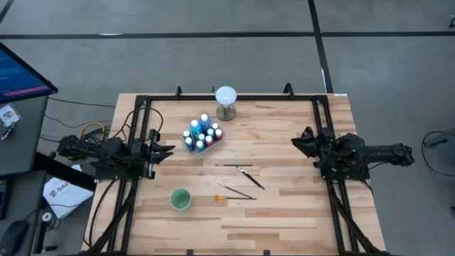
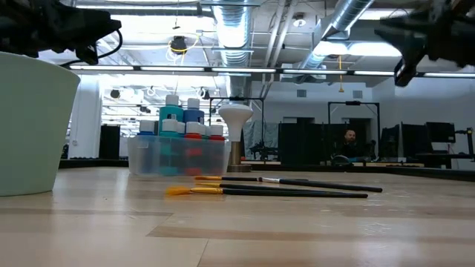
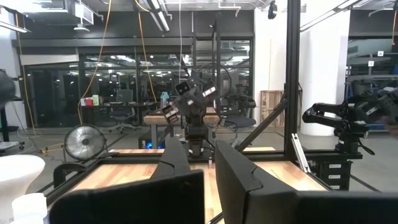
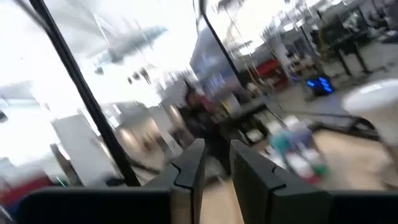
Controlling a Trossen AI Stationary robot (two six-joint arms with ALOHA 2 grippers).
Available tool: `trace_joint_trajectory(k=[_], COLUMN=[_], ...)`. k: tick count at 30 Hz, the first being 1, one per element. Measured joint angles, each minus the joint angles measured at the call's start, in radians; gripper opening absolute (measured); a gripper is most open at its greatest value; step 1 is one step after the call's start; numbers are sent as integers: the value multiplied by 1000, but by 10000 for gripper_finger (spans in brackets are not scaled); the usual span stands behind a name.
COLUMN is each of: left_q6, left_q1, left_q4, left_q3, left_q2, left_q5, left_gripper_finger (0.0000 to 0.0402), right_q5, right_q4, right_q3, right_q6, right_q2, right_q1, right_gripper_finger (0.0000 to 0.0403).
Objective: Pick & Place Paint Supplies
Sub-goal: Put the golden paint brush into the green cup
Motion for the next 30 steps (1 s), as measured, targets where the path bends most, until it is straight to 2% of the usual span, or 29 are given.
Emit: trace_joint_trajectory(k=[8,12,14,17,20,24,27,30], left_q6=[0,0,0,0,0,0,0,0], left_q1=[0,0,0,0,0,0,0,0], left_q4=[0,1,1,2,3,6,7,8], left_q3=[0,0,0,0,0,0,0,0], left_q2=[0,0,0,0,0,0,0,0], left_q5=[-4,-3,-3,-3,-3,-3,-3,-2], left_gripper_finger=[1,1,1,1,1,1,1,1], right_q5=[6,27,27,27,27,26,6,-35], right_q4=[110,119,126,20,-179,-418,-563,-630], right_q3=[1,26,74,192,372,615,791,937], right_q6=[310,315,298,211,93,-30,-119,-196], right_q2=[0,4,17,72,236,549,772,999], right_q1=[-2,-23,-45,-68,-84,-100,-96,-96], right_gripper_finger=[71,71,71,73,78,91,116,155])
